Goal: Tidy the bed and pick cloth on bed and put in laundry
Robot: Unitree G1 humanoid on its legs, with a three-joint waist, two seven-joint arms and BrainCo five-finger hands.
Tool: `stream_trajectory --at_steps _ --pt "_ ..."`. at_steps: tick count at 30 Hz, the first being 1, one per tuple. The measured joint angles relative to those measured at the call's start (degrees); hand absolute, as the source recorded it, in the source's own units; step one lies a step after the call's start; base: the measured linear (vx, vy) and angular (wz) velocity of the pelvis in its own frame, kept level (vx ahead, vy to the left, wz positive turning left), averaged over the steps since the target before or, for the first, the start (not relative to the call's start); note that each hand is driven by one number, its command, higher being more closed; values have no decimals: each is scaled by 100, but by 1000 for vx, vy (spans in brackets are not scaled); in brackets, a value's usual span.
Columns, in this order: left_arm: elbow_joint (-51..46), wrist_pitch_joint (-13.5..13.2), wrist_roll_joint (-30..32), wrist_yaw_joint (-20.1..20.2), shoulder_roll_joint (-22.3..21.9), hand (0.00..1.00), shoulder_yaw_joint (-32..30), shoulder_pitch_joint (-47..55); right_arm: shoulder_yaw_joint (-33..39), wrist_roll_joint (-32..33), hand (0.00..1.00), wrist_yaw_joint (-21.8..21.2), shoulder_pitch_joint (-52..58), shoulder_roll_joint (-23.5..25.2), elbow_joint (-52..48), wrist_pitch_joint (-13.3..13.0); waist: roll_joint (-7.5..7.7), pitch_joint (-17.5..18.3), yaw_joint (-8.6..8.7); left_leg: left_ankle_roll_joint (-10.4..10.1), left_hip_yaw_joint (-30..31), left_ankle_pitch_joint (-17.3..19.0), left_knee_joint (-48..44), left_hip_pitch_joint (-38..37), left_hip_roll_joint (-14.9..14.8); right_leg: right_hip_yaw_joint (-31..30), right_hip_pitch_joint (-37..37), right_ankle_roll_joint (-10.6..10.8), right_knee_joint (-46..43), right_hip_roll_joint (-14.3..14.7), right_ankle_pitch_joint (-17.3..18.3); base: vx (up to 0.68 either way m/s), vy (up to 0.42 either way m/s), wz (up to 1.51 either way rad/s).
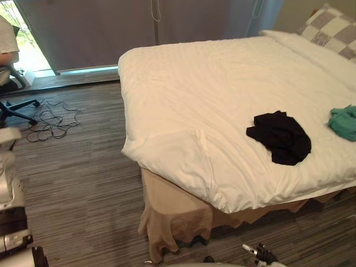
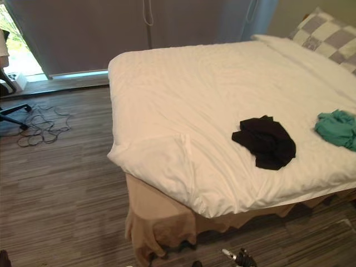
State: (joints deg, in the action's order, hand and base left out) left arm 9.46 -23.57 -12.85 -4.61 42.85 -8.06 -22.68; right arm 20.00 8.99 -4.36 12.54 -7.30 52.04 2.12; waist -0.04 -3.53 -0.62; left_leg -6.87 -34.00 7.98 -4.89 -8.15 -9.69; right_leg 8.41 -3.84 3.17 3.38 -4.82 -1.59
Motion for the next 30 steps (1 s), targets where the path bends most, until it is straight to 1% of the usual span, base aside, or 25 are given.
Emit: stream_trajectory --at_steps 1,2,3,4,5,7,8,9,10,11,12,13,15,16,17,19,20,22,23,24,26,27,30 --pt "172 158 337 23 -180 0 406 -146 -2 -3 0 7 53 13 0 -4 -13 70 79 -6 -39 -3 26 -4 -4 -39 3 -4 60 24 -41 -14 -39 -26" --pt "388 343 620 27 -401 0 764 -287 -2 -1 0 27 105 23 -2 -7 -82 105 132 -22 -135 -12 61 -10 -11 -120 39 -10 101 49 -74 -3 -41 -32" --pt "514 469 772 26 -544 0 945 -344 -2 -1 0 49 124 35 -2 -7 -121 133 147 -29 -194 -16 71 -8 -20 -175 96 -6 100 65 -95 15 -51 -48" --pt "835 725 1090 13 -835 0 1270 -463 -5 -1 0 75 138 75 -1 -7 -172 133 203 -48 -326 -27 74 -12 -47 -280 191 8 103 107 -164 5 -46 -53" --pt "1154 949 1351 8 -1060 0 1525 -555 -11 -2 0 90 143 128 0 -5 -183 101 268 -69 -425 -39 76 -2 -75 -327 223 -2 108 144 -189 -29 -70 -49" --pt "1599 1219 1737 2 -1371 0 1791 -580 -14 -3 0 119 173 195 0 -8 -159 89 426 -88 -533 -50 84 -13 -127 -416 280 -13 107 213 -231 -67 -83 -35" --pt "1840 1337 1907 -9 -1529 0 1899 -602 -27 -5 0 148 195 224 0 -15 -124 63 483 -93 -593 -53 81 -21 -145 -454 307 -21 107 239 -238 -50 -73 -37" --pt "2088 1449 2088 -26 -1672 0 1976 -635 -96 -9 0 172 215 237 0 -50 -89 29 495 -95 -655 -54 65 -23 -172 -527 385 -20 87 273 -282 -47 -65 -30" --pt "2210 1496 2176 -41 -1715 0 1997 -681 -130 -9 0 178 199 240 0 -68 -70 -22 495 -103 -669 -59 57 -16 -185 -568 417 1 86 288 -335 -82 -54 -32" --pt "2496 1583 2317 -84 -1750 0 2057 -855 -242 -8 0 186 132 242 -3 -113 -11 -169 495 -111 -734 -63 31 32 -198 -610 506 -9 73 301 -392 -160 -65 -30" --pt "2749 1674 2474 -169 -1755 0 2059 -1106 -384 -6 0 192 14 244 -7 -168 92 -360 495 -102 -781 -57 -51 170 -204 -666 648 -44 59 293 -422 -191 -59 -27" --pt "2890 1703 2553 -235 -1755 0 2059 -1275 -475 -3 0 199 -59 242 -23 -199 144 -467 496 -87 -782 -44 -117 297 -215 -687 762 -54 55 286 -474 -222 -75 -18" --pt "3230 1819 2796 -399 -1718 0 2117 -1843 -759 22 0 218 -269 239 -194 -275 289 -794 495 -34 -777 48 -378 784 -271 -722 1183 -85 38 252 -591 -229 -94 -7" --pt "3446 2014 3024 -414 -1681 100 2178 -2153 -896 108 0 245 -456 213 -237 -331 340 -999 505 -26 -765 46 -506 1040 -298 -727 1395 -72 42 235 -688 -182 -84 -3" --pt "3537 2075 3093 -414 -1675 100 2200 -2261 -935 121 0 257 -518 203 -277 -337 347 -1081 516 -21 -764 42 -551 1122 -313 -728 1454 -54 46 232 -722 -136 -77 0" --pt "3760 2342 3364 -382 -1671 100 2278 -2511 -1112 269 0 299 -670 142 -485 -387 341 -1351 567 9 -745 57 -731 1382 -393 -722 1635 70 77 238 -882 -84 -62 1" --pt "3777 2402 3435 -358 -1671 100 2283 -2533 -1139 289 0 302 -685 130 -519 -386 337 -1385 576 8 -734 62 -763 1421 -416 -720 1658 89 86 247 -919 -40 -36 1" --pt "3858 2569 3783 -230 -1672 100 2289 -2681 -1236 303 0 322 -691 70 -602 -387 328 -1468 582 10 -641 62 -830 1507 -486 -673 1682 223 86 288 -1042 -15 -13 10" --pt "3872 2592 3865 -187 -1675 100 2307 -2712 -1245 312 0 323 -691 57 -603 -387 328 -1468 582 10 -618 61 -829 1515 -488 -646 1680 227 85 288 -1047 1 -5 16" --pt "3904 2651 4096 -14 -1677 100 2320 -2768 -1246 345 0 325 -706 35 -612 -395 328 -1468 576 12 -606 61 -822 1522 -486 -611 1677 229 85 283 -1060 10 7 10" --pt "3971 2684 4553 275 -1680 100 2332 -2811 -1291 367 0 325 -787 10 -611 -428 328 -1468 565 31 -578 71 -821 1520 -465 -577 1658 239 84 265 -1077 9 29 8" --pt "3980 2691 4673 357 -1695 100 2377 -2832 -1351 479 0 306 -811 -7 -612 -438 328 -1468 566 37 -553 74 -821 1515 -454 -568 1639 239 86 254 -1077 1 29 9" --pt "4075 2686 4700 389 -1775 100 2500 -2716 -1358 689 0 222 -843 -21 -585 -439 320 -1461 573 40 -481 68 -792 1374 -427 -409 1461 238 99 232 -1075 6 29 13"
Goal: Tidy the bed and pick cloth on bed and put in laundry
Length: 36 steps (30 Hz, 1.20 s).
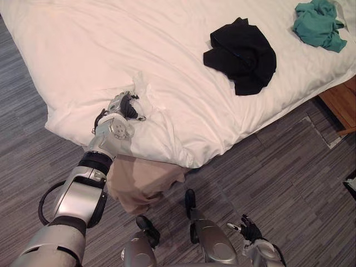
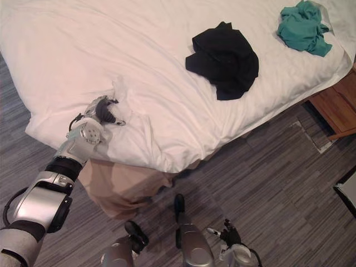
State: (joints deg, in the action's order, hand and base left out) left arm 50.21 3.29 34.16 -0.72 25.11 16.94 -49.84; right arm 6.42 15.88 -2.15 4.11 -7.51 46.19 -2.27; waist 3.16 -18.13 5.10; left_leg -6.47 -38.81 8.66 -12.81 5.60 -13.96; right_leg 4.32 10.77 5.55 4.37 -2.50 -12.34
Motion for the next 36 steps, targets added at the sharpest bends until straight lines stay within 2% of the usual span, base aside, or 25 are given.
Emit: stream_trajectory --at_steps 2,4,6,7,8,10,11,13,15,17,19,21,22,23,24,26,27,29,31,32,35,36 --pt "-10 -63 -61 0 -1 100 -4 275 23 50 0 -23 -3 -67 10 -3 -25 14 3 -6 -1 -5 64 -174 24 45 -150 -3 6 -7 7 12 32 5" --pt "-125 -261 -183 -3 6 100 -7 575 83 138 0 -48 13 -180 12 8 -75 64 0 -5 27 -8 90 -229 65 166 -232 -100 8 -48 93 1 28 9" --pt "-468 -534 -422 -3 58 100 -11 1147 470 227 0 -48 45 -245 33 103 -160 174 -44 -3 53 -9 148 -299 138 323 -305 -192 5 -115 249 7 6 12" --pt "-684 -619 -536 21 83 0 -11 1503 689 226 0 -48 86 -300 83 191 -230 282 -57 7 91 -17 181 -308 171 429 -332 -224 -10 -146 338 40 -8 28" --pt "-1029 -702 -649 163 98 0 2 2053 1107 227 0 -24 150 -412 253 344 -351 379 -117 7 179 -17 227 -439 187 555 -506 -233 -25 -160 442 48 -12 30" --pt "-1400 -702 -798 442 118 0 -26 2722 1598 281 0 24 337 -477 273 510 -441 543 -215 -7 266 -22 321 -574 200 741 -676 -234 -98 -172 599 42 -10 36" --pt "-1564 -686 -919 659 111 0 -93 3271 1869 378 0 97 492 -534 298 618 -474 747 -274 -24 363 -32 405 -636 222 846 -758 -229 -131 -184 710 48 -9 42" --pt "-1549 -514 -1147 784 27 0 -457 4267 2340 730 0 227 631 -632 440 842 -428 1028 -381 -58 502 -53 596 -820 270 1007 -930 -176 -202 -196 863 91 -2 39" --pt "-1194 -381 -1218 690 -161 0 -907 4854 2641 957 0 383 725 -646 467 986 -404 1235 -505 -71 559 -62 698 -928 304 1072 -1036 -145 -216 -208 936 87 6 23" --pt "-592 -372 -1337 515 -464 0 -1466 5311 2872 1137 0 571 701 -663 481 1102 -343 1368 -551 -71 636 -62 778 -1019 353 1096 -1127 -121 -214 -228 990 70 16 18" --pt "141 -281 -1450 265 -818 0 -2175 5704 3173 1312 0 756 587 -693 480 1188 -286 1442 -564 -69 649 -59 794 -1084 382 1108 -1205 -89 -211 -255 1022 49 21 9" --pt "797 -129 -1879 112 -927 0 -3275 6139 3731 1605 0 987 386 -906 483 1256 -162 1508 -636 -64 655 -55 833 -1152 437 1105 -1217 -77 -207 -260 1044 55 10 2" --pt "855 -98 -1945 68 -947 0 -3527 6199 3859 1683 0 1021 347 -1002 490 1261 -150 1515 -659 -54 655 -49 839 -1161 452 1100 -1234 -76 -197 -259 1045 39 8 6" --pt "1000 -37 -1997 -2 -999 0 -4053 6281 4123 1815 100 1102 257 -1270 507 1275 -150 1522 -693 -44 664 -19 852 -1168 481 1099 -1291 -70 -173 -276 1049 -14 18 4" --pt "1045 -34 -2030 -75 -1062 0 -4446 6352 4379 1896 100 1172 123 -1572 527 1280 -152 1564 -739 -28 665 25 855 -1161 498 1098 -1298 -61 -165 -294 1055 0 0 0" --pt "1095 -58 -2088 -185 -1140 0 -4820 6411 4670 2026 100 1261 -104 -1999 658 1258 -139 1589 -751 -12 671 47 863 -1161 532 1094 -1297 -60 -147 -310 1056 -2 14 -2" --pt "1151 -71 -2154 -257 -1197 0 -5036 6417 4861 2027 100 1324 -265 -2296 676 1176 -141 1616 -753 -4 692 53 873 -1156 557 1098 -1302 -60 -129 -325 1056 20 19 3" --pt "1159 -162 -2384 -376 -1343 0 -5137 6399 4917 2005 100 1344 -547 -2763 635 844 -129 1625 -749 -1 778 52 871 -1167 586 1147 -1362 -59 -118 -341 1056 19 8 17" --pt "1153 -257 -2520 -511 -1418 0 -4877 6392 4410 1856 100 1302 -695 -2979 224 494 -95 1666 -735 0 830 51 887 -1171 605 1207 -1397 -57 -106 -338 1057 3 -7 13" --pt "1135 -298 -2537 -573 -1438 0 -4555 6405 3776 1645 100 1242 -706 -3080 -434 301 -98 1678 -732 -3 835 46 896 -1173 616 1204 -1389 -58 -104 -348 1057 0 0 0" --pt "881 -471 -2542 -675 -1537 0 -3835 6399 2396 1302 100 1018 -1216 -3309 -2023 15 -92 1683 -704 22 901 -66 1069 -1188 703 1192 -1331 -58 -103 -359 1057 -50 -15 2" --pt "855 -529 -2543 -679 -1537 0 -3742 6386 2175 1260 100 943 -1374 -3298 -2213 -20 -83 1686 -705 29 925 -94 1103 -1181 719 1189 -1307 -59 -103 -360 1057 -50 -27 10"
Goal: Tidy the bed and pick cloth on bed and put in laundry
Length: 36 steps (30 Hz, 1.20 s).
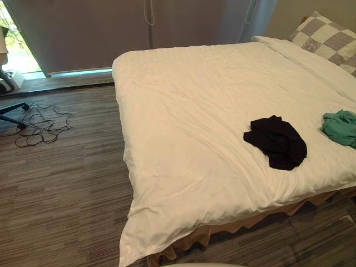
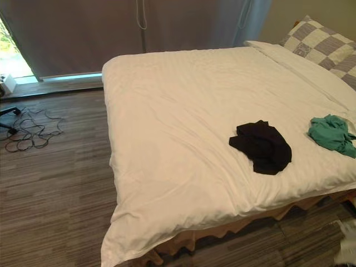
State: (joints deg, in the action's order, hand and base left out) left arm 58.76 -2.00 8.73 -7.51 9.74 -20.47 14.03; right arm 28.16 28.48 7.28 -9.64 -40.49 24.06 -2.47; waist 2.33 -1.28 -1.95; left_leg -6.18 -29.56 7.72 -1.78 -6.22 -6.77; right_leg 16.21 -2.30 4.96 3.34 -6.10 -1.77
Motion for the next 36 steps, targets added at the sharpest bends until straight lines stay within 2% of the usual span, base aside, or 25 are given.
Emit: stream_trajectory --at_steps 1,3,4,5,8,10,12,15,18,19,21,23,28,32,35,36 --pt "-94 -79 0 -10 0 0 238 -54 -718 -154 100 -248 -465 80 -479 -38 26 -19 -20 27 42 -93 106 10 43 4 68 -13 -2 -11 -8 -39 -21 7" --pt "-98 -137 4 -13 0 0 455 -151 -1409 -157 100 -582 -928 337 -830 -3 29 -57 -78 40 48 -137 144 34 60 -19 123 -37 -3 -12 -26 -55 -18 0" --pt "-101 -148 5 -17 -2 0 528 -182 -1642 -156 100 -712 -1073 437 -899 51 18 -84 -114 42 62 -145 150 33 64 -21 125 -43 -3 -11 -29 -60 -19 1" --pt "-152 -161 18 -21 -8 0 728 -257 -2234 -153 100 -1079 -1395 643 -967 173 -5 -168 -173 56 120 -156 151 44 71 -10 123 -48 -3 -11 -33 -38 -19 7" --pt "-258 -172 17 -154 -9 0 1091 -433 -3199 -150 100 -1674 -1979 1119 -808 419 -25 -380 -224 93 318 -227 152 142 76 99 138 -84 6 -17 -57 -51 -35 24" --pt "-309 -191 8 -249 -28 0 1321 -556 -3679 -134 100 -2072 -2337 1455 -533 436 -35 -512 -331 119 374 -272 153 261 75 120 229 -130 18 -13 -91 -56 -35 10" --pt "-315 -225 -43 -254 -25 0 1454 -743 -4184 -86 100 -2387 -2711 1708 -506 462 -53 -814 -424 165 503 -303 144 298 74 117 233 -136 20 -15 -115 -55 -29 4" --pt "-425 -283 -268 -254 34 0 1806 -1139 -4987 -106 100 -2804 -3297 2261 -506 458 -17 -1264 -443 208 650 -389 55 630 56 183 473 -192 18 -19 -195 -97 -37 15" --pt "-633 -401 -389 -266 36 0 2107 -1490 -5688 -155 100 -2947 -3678 2723 -501 486 -43 -1833 -482 243 756 -532 53 1000 62 237 783 -261 10 -35 -290 -122 -36 17" --pt "-650 -400 -437 -272 39 0 2154 -1537 -5778 -156 100 -2950 -3722 2770 -498 497 -45 -1920 -489 246 786 -556 52 1077 64 247 855 -269 5 -39 -302 -91 -23 20" --pt "-816 -387 -582 -360 64 0 2225 -1650 -6043 -161 100 -2951 -3967 2957 -261 580 -89 -2322 -513 270 856 -664 49 1373 77 290 1107 -264 -1 -62 -370 -94 -21 18" --pt "-847 -347 -671 -361 78 0 2335 -1742 -6160 -164 100 -2941 -4091 2979 -42 642 -169 -2492 -559 293 910 -721 49 1580 88 344 1283 -285 0 -72 -417 -68 -11 15" --pt "-741 -226 -783 -354 132 0 2704 -1877 -6555 -111 100 -3089 -4061 2975 290 816 -320 -2578 -598 321 1035 -814 52 2107 122 444 1730 -296 39 -98 -489 0 2 14" --pt "-570 -235 -817 -357 205 0 3062 -2035 -7325 -198 100 -3649 -3705 3335 782 1104 -428 -2604 -584 319 1164 -841 38 2319 127 529 1856 -281 94 -95 -503 29 -1 9" --pt "-517 -294 -903 -356 246 0 3076 -2037 -7616 -768 100 -3831 -3291 3556 1602 1298 -432 -2605 -564 319 1326 -842 -116 2402 133 587 1815 -280 92 -121 -501 39 7 16" --pt "-487 -420 -897 -357 243 0 3089 -2036 -7612 -1072 100 -3994 -3024 3558 2020 1315 -454 -2617 -565 316 1449 -843 -179 2423 159 666 1768 -270 98 -139 -491 31 12 27"
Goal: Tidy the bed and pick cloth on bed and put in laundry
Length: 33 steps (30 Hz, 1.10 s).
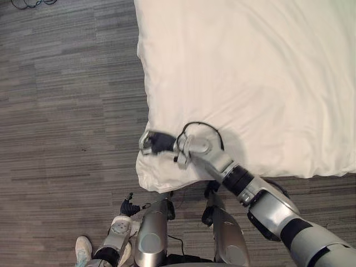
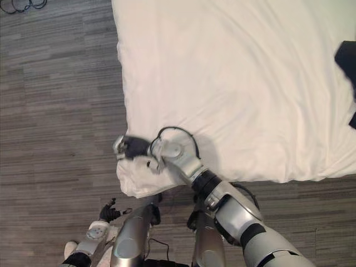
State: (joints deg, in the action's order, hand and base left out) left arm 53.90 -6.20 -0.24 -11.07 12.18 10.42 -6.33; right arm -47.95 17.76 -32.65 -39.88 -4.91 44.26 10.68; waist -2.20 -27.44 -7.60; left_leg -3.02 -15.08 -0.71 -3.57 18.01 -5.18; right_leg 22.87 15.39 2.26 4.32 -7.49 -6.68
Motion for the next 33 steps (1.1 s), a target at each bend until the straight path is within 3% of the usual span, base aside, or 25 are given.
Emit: stream_trajectory --at_steps 3,5,9,13,14,15,18,21,23,25,26,27,28,29,30,31,33 --pt "56 -195 12 8 -7 0 8 8 -134 -450 100 -343 585 -326 123 -179 -38 -24 23 1 97 -1 -22 -13 31 76 -92 14 11 -38 9 9 30 21" --pt "89 -224 12 25 6 0 9 20 -461 -662 100 -679 986 -750 -321 -246 -30 -29 63 1 124 0 -32 -126 39 73 -209 13 -9 -55 9 -8 46 5" --pt "106 -231 13 144 43 0 14 58 -902 -601 100 -1209 1470 -991 -1095 -364 22 -5 145 -7 57 7 -32 -556 31 -43 -578 25 -17 -43 20 -58 39 -17" --pt "225 -196 18 146 101 0 18 121 -1145 -154 100 -1474 1515 -1162 -2139 -748 213 226 161 -38 -59 106 175 -823 -26 -239 -611 -1 7 41 107 -87 15 -33" --pt "342 -174 19 149 162 0 25 176 -1160 119 100 -1477 1551 -1158 -2739 -907 355 410 178 -76 -99 141 239 -937 -43 -275 -682 -16 36 65 78 -25 7 -17" --pt "387 -162 22 151 179 0 24 203 -1157 241 100 -1456 1553 -1150 -3000 -953 408 484 182 -89 -117 139 276 -1010 -46 -280 -734 -19 59 74 67 0 5 -18" --pt "607 35 45 176 217 0 39 377 -498 1431 100 -1116 1417 -790 -4411 -1119 596 1021 214 -148 -182 83 452 -1347 -75 -314 -967 -47 83 122 32 56 -1 -10" --pt "671 200 72 246 161 0 72 497 508 2586 100 -347 822 -72 -4819 -1120 595 1404 233 -186 -197 52 464 -1506 -98 -350 -1121 -19 85 143 20 65 3 -3" --pt "748 221 118 250 147 0 65 515 792 2824 100 75 530 121 -4801 -1110 570 1510 233 -188 -200 51 464 -1543 -101 -352 -1155 -17 85 150 20 48 4 0" --pt "757 290 140 261 87 0 -16 543 972 3042 100 456 290 285 -4671 -942 551 1543 233 -192 -224 47 464 -1595 -109 -367 -1195 -15 85 158 17 31 2 -4" --pt "757 291 148 266 78 0 -47 557 977 3101 100 445 249 310 -4587 -880 548 1542 233 -193 -237 46 464 -1614 -113 -375 -1209 -15 85 159 17 16 2 -4" --pt "751 287 159 278 76 0 -53 581 958 3195 100 299 192 333 -4432 -655 537 1546 230 -196 -242 45 463 -1629 -120 -391 -1221 -16 85 163 17 -2 3 -6" --pt "750 282 175 325 75 0 -68 602 896 3177 100 -338 176 360 -4301 -254 523 1537 226 -205 -257 38 463 -1613 -128 -421 -1194 -17 86 165 5 -7 1 -7" --pt "752 274 178 362 71 0 -102 621 820 3154 100 -626 176 360 -4296 -94 510 1529 224 -206 -276 32 463 -1596 -132 -427 -1171 -14 86 165 -7 -15 0 -15" --pt "750 233 182 376 45 0 -202 670 583 3018 100 -1252 158 357 -4341 184 460 1497 224 -203 -308 20 463 -1548 -134 -440 -1103 -23 86 164 -31 -21 -4 -10" --pt "750 138 209 356 15 0 -242 682 209 2957 100 -1607 145 371 -4350 419 403 1458 226 -197 -301 -15 466 -1466 -132 -434 -1028 -28 85 160 -55 0 0 0" --pt "688 17 241 353 -5 0 -259 686 179 2961 100 -1680 120 380 -4320 568 310 1347 222 -180 -239 -76 492 -1364 -132 -412 -952 -38 86 151 -74 -51 -8 19"
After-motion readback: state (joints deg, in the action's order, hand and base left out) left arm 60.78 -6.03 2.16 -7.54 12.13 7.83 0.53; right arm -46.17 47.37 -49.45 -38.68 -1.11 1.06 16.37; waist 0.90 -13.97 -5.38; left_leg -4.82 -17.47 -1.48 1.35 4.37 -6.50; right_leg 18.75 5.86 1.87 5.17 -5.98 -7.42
